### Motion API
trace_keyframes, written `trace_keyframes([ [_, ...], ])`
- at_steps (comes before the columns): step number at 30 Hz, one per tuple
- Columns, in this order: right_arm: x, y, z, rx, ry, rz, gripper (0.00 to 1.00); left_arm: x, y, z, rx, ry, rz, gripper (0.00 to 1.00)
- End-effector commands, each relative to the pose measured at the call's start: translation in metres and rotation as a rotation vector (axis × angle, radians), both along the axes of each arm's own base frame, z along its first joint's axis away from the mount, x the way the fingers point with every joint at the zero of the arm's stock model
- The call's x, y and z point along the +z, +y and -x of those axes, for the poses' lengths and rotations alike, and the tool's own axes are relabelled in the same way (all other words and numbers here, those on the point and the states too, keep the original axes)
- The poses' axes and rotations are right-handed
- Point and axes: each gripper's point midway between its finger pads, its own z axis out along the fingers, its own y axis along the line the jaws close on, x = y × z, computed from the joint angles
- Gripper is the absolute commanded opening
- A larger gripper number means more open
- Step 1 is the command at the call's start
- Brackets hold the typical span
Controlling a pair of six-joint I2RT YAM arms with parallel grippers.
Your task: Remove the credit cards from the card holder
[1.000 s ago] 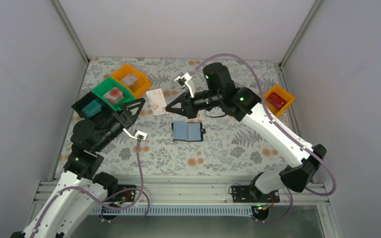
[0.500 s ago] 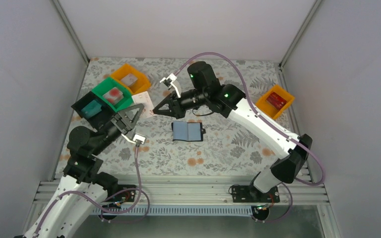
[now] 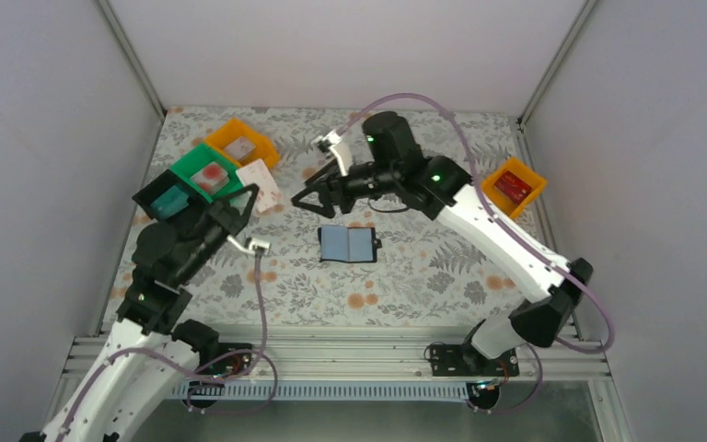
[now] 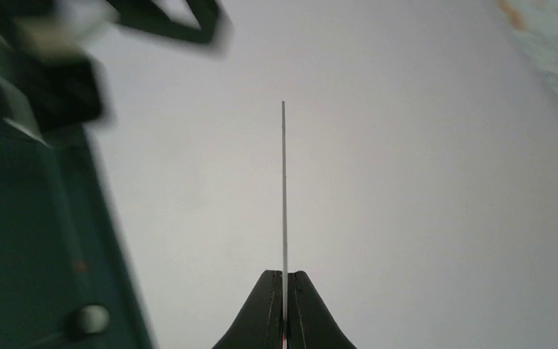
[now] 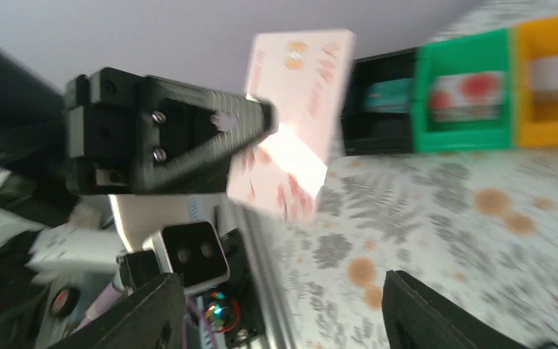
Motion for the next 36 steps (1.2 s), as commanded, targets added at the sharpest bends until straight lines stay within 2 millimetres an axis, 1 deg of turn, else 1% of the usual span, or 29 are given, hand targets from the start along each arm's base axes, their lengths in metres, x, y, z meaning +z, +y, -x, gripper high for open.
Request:
trace_keyframes([
  [1, 0.018, -0.061, -0.046, -0.324, -0.100, 0.013, 0.73, -0.005, 0.048, -0.057, 0.396, 0.135, -0.137, 0.02],
  [3, 0.022, -0.091, -0.061, -0.446, -0.120, 0.016, 0.77, 0.004, 0.064, -0.082, 0.546, 0.305, 0.021, 0.02],
  [5, 0.023, -0.118, -0.072, -0.553, -0.137, 0.020, 0.81, 0.014, 0.075, -0.106, 0.688, 0.462, 0.178, 0.02],
  [7, 0.022, -0.143, -0.082, -0.663, -0.160, 0.038, 0.86, 0.011, 0.079, -0.129, 0.810, 0.643, 0.313, 0.02],
  [8, 0.020, -0.155, -0.087, -0.717, -0.171, 0.055, 0.87, -0.002, 0.082, -0.134, 0.878, 0.754, 0.331, 0.02],
  [9, 0.018, -0.164, -0.091, -0.761, -0.181, 0.071, 0.88, -0.003, 0.082, -0.150, 0.929, 0.808, 0.401, 0.02],
  [10, 0.017, -0.174, -0.094, -0.805, -0.195, 0.089, 0.89, -0.015, 0.088, -0.160, 1.012, 0.878, 0.424, 0.02],
  [12, 0.012, -0.190, -0.100, -0.879, -0.214, 0.129, 0.90, -0.030, 0.097, -0.184, 1.128, 0.976, 0.497, 0.02],
  [14, 0.007, -0.201, -0.102, -0.927, -0.227, 0.160, 0.96, -0.051, 0.105, -0.206, 1.233, 1.074, 0.540, 0.02],
  [15, 0.005, -0.205, -0.103, -0.942, -0.230, 0.171, 0.98, -0.062, 0.108, -0.218, 1.280, 1.107, 0.553, 0.02],
  [17, -0.003, -0.206, -0.103, -0.937, -0.231, 0.189, 0.99, -0.082, 0.113, -0.244, 1.349, 1.134, 0.583, 0.02],
  [18, -0.006, -0.207, -0.103, -0.935, -0.231, 0.196, 0.99, -0.082, 0.116, -0.259, 1.362, 1.106, 0.610, 0.02],
  [19, -0.009, -0.206, -0.103, -0.928, -0.233, 0.200, 0.99, -0.098, 0.118, -0.273, 1.395, 1.102, 0.590, 0.02],
  [21, -0.014, -0.206, -0.104, -0.914, -0.239, 0.212, 0.99, -0.109, 0.122, -0.296, 1.421, 1.066, 0.596, 0.03],
  [23, -0.020, -0.205, -0.106, -0.901, -0.244, 0.228, 0.99, -0.125, 0.127, -0.314, 1.446, 1.049, 0.599, 0.02],
  [27, -0.031, -0.208, -0.115, -0.911, -0.255, 0.260, 0.99, -0.169, 0.133, -0.331, 1.490, 1.081, 0.597, 0.02],
  [30, -0.040, -0.214, -0.122, -0.935, -0.255, 0.280, 0.99, -0.194, 0.135, -0.341, 1.511, 1.099, 0.640, 0.02],
  [33, -0.047, -0.215, -0.126, -0.925, -0.252, 0.292, 0.99, -0.205, 0.139, -0.346, 1.555, 1.074, 0.691, 0.02],
  [36, -0.054, -0.217, -0.128, -0.917, -0.249, 0.307, 0.99, -0.216, 0.134, -0.346, 1.566, 1.100, 0.752, 0.02],
])
